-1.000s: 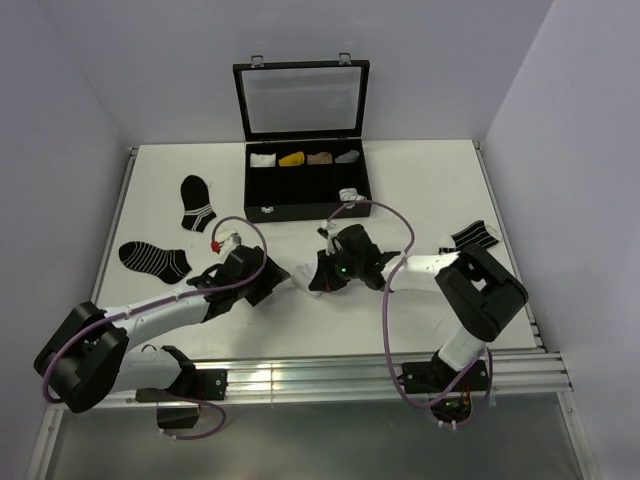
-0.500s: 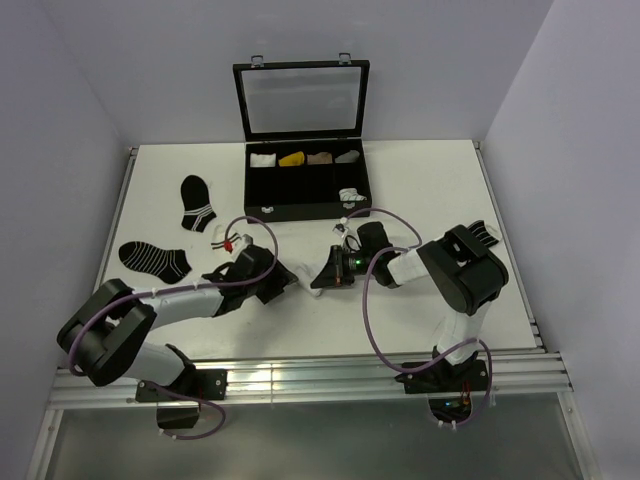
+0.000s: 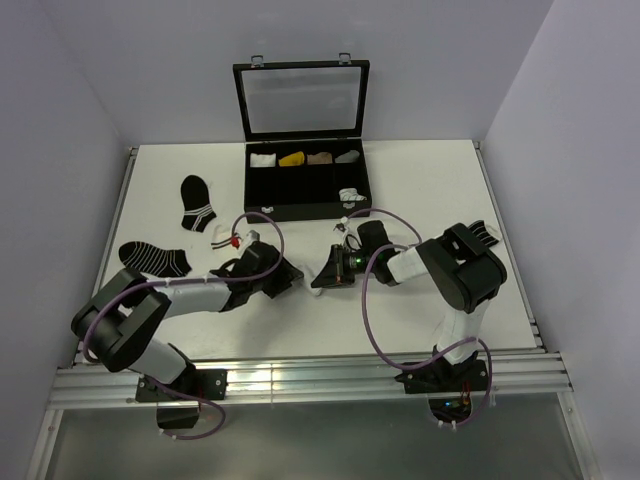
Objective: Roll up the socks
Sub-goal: Roll the sock at the center of the board.
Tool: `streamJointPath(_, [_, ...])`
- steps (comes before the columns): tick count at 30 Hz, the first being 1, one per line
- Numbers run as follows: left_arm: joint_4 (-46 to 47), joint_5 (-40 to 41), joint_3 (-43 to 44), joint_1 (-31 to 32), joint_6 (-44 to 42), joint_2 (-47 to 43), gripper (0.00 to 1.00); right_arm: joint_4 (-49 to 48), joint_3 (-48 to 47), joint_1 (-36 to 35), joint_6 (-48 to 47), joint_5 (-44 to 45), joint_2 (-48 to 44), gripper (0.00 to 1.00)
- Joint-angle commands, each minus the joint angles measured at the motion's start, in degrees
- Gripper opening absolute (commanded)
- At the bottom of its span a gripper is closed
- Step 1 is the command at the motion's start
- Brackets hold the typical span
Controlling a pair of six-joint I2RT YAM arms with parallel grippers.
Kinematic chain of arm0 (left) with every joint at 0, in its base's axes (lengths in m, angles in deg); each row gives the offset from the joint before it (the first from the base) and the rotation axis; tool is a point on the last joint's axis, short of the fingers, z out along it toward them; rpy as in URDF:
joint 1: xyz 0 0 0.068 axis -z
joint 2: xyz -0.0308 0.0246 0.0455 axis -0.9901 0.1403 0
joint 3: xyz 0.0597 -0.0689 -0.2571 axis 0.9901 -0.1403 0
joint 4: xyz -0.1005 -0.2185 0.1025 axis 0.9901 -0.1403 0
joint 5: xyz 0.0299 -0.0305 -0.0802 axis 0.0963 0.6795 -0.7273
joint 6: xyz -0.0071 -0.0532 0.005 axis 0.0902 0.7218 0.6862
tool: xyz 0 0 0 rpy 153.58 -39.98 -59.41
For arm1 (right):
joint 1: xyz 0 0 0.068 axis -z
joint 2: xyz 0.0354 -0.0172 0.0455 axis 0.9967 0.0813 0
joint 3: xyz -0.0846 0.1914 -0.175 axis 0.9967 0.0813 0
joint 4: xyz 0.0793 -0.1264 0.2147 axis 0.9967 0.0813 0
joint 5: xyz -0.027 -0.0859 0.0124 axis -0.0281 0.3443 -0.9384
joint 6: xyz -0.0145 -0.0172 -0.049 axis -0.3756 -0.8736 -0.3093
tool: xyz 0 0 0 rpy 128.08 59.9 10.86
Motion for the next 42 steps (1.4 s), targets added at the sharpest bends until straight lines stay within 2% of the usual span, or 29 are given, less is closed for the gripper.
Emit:
streamJointPath(1, [0.83,-0.82,1.52,0.47,-1.81,2.48,0.54,8.86,-0.05,-0.23,-3.96,4.74,1.69,0.08])
streamJointPath(5, [0.84,-1.53,2.04,0.47,-1.90,3.89,0.49,11.75,-0.84,-0.41,-5.54,6.41,0.99,0.12])
streamJointPath(9, [0.05,-2.05,2.66,0.56,-1.73,5.73,0.38,16.67,-1.98,-1.11,-8.35,10.45,-0.51,0.20])
streamJointPath(12, [-1.27,-2.31,3.45,0.65,-1.73,6.70,0.31,19.93,-3.13,-2.69,-10.19,13.96,-2.52,0.22])
streamJointPath(16, [-4.17,-2.41,4.94,0.91,-1.99,8.28,0.30,22.39,-3.13,-5.41,-12.13,21.87,-8.41,0.29])
streamJointPath(23, [-7.33,-1.44,6.35,1.35,-2.96,8.28,0.26,29.68,-4.18,-13.93,-16.52,48.21,-21.24,0.39])
streamJointPath(26, [-8.04,-1.00,6.97,1.79,-3.40,8.20,0.26,29.78,-4.45,-17.19,-17.14,53.60,-24.15,0.40])
streamJointPath(34, [-8.83,-0.65,7.93,2.58,-4.01,8.29,0.26,32.94,-8.92,-23.34,-19.95,61.86,-21.96,0.43])
streamJointPath(42, [-9.18,-0.56,8.11,2.67,-4.01,8.20,0.26,33.47,-12.18,-27.12,-21.36,63.90,-16.52,0.45])
